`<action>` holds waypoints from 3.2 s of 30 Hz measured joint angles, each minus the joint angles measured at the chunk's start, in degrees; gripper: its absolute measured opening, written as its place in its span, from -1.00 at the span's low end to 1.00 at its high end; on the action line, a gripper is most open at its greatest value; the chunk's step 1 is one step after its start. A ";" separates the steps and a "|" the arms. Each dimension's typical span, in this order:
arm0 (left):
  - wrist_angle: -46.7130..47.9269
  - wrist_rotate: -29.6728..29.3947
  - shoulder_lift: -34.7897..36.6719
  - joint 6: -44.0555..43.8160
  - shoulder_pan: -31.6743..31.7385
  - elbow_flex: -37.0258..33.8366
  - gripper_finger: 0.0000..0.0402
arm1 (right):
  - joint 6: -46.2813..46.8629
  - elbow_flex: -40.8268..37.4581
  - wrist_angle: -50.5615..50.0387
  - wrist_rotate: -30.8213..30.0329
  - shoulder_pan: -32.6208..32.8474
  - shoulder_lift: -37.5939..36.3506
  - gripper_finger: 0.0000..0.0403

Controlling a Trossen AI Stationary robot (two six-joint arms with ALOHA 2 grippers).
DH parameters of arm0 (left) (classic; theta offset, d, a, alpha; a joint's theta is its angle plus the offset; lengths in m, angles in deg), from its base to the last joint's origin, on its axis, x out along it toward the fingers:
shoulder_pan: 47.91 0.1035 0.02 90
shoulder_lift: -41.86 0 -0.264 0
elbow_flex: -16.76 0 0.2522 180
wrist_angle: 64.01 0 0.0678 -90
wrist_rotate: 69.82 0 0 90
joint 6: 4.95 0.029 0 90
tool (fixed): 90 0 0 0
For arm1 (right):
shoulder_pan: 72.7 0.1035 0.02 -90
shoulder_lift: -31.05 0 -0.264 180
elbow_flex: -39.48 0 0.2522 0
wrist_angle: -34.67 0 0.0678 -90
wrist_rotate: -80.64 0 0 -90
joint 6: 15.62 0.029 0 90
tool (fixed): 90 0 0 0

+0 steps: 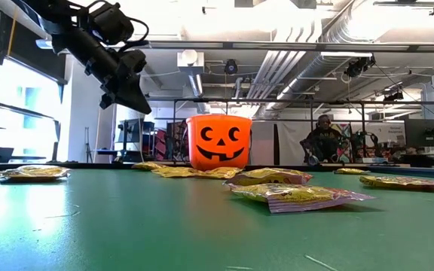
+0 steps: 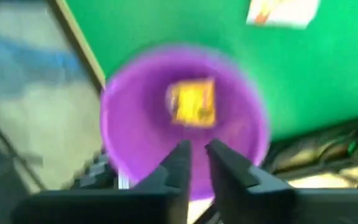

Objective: Sort candy by brand, put in halloween buckets
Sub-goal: Put the yellow candy into the purple bucket

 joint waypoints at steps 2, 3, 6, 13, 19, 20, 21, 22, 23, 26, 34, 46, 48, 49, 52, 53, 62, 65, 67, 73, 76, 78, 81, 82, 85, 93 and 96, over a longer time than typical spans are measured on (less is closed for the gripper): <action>-0.30 0.77 0.00 0.99 0.00 0.00 -1.00 | -2.30 0.86 -0.26 -3.81 -3.76 -0.97 -0.93; -0.67 0.83 0.00 1.15 0.00 0.00 -1.00 | -3.14 0.84 -0.11 -5.63 -5.74 -1.62 -0.96; -1.23 0.86 0.00 0.93 0.00 0.00 -1.00 | -7.32 -0.22 3.04 -10.34 -12.53 -3.82 -0.94; -0.51 5.05 -1.06 -4.94 -0.31 0.00 -1.00 | -22.39 -9.93 24.43 -17.44 -28.10 -10.59 -0.99; -1.19 4.61 -6.15 -5.48 -2.98 0.00 -0.88 | -29.43 -23.37 46.25 -18.18 -36.51 -12.90 -1.00; -1.59 4.54 -7.42 -5.50 -3.47 0.00 -0.83 | -29.77 -25.43 49.33 -18.15 -37.21 -12.89 -1.00; -1.85 4.49 -8.62 -5.55 -3.87 0.00 -0.79 | -29.91 -27.37 52.28 -18.07 -37.81 -12.88 -1.00; -2.21 4.45 -9.78 -5.96 -4.27 -0.02 -0.73 | -29.94 -29.23 55.49 -18.07 -38.39 -12.88 -1.00; -3.02 4.35 -10.98 -6.43 -4.63 -0.02 -0.67 | -29.92 -30.81 58.54 -18.08 -38.91 -12.88 -1.00; -4.77 2.91 -14.35 -7.55 -5.09 -0.02 -0.50 | -29.94 -34.59 64.94 -18.49 -40.05 -12.88 -1.00; -8.52 2.97 -21.61 -7.75 -5.31 -0.02 -0.16 | -31.94 -37.06 68.43 -20.12 -42.93 -12.90 -1.00; -18.70 9.31 -30.88 -9.47 -5.29 0.20 -0.09 | -35.07 -37.04 68.99 -20.05 -45.35 -12.90 -1.00; -19.72 10.17 -31.79 -9.43 -5.35 0.24 -0.13 | -35.10 -37.04 69.27 -20.01 -45.46 -12.90 -1.00; -19.85 10.53 -32.08 -9.45 -5.31 0.24 -0.17 | -35.10 -37.04 69.27 -19.98 -45.46 -12.90 -1.00; -20.21 10.51 -32.56 -9.38 -5.43 0.21 -0.36 | -35.51 -37.04 69.61 -19.86 -45.46 -12.90 -1.00; -20.30 10.55 -32.61 -9.01 -5.46 0.20 -0.45 | -35.53 -37.04 69.99 -19.83 -45.46 -12.90 -1.00; -20.69 11.85 -31.21 -9.13 -5.68 -0.09 -0.97 | -29.35 -37.02 72.19 -19.79 -46.31 -12.88 -0.98; -21.02 11.64 -27.89 -10.58 -5.68 -0.15 -0.99 | -23.68 -36.99 72.26 -18.18 -47.48 -12.88 -0.88; -21.90 11.14 -24.73 -10.90 -5.71 -0.13 -1.00 | -20.72 -36.99 72.92 -17.29 -47.92 -12.88 -0.77; -29.33 10.82 -15.38 -10.11 -5.85 -0.09 -1.00 | -13.46 -36.99 78.95 -14.58 -48.59 -12.88 -0.32; -34.18 10.39 -12.03 -9.58 -6.28 -0.04 -1.00 | -11.11 -36.99 84.29 -12.99 -48.84 -12.88 -0.12; -37.19 8.99 -10.35 -9.57 -6.77 -0.04 -1.00 | -10.07 -36.99 87.77 -12.94 -48.81 -12.88 -0.02; -39.89 6.80 -8.81 -11.01 -7.39 -0.02 -1.00 | -9.98 -36.99 91.02 -15.19 -48.81 -12.88 0.05; -40.82 6.53 -8.63 -11.84 -7.56 -0.02 -1.00 | -9.96 -36.99 91.39 -16.09 -48.81 -12.88 0.05; -41.98 5.53 -8.48 -13.57 -8.54 0.92 -1.00 | -10.17 -36.98 92.55 -18.35 -48.81 -12.71 0.06; -37.55 2.34 -10.29 -8.10 -11.82 9.76 -1.00 | -17.01 -36.97 105.35 -19.47 -48.79 -8.34 0.06; -33.69 0.87 -10.93 -6.23 -12.17 11.88 -1.00 | -18.34 -36.97 109.33 -22.44 -48.79 -7.52 0.06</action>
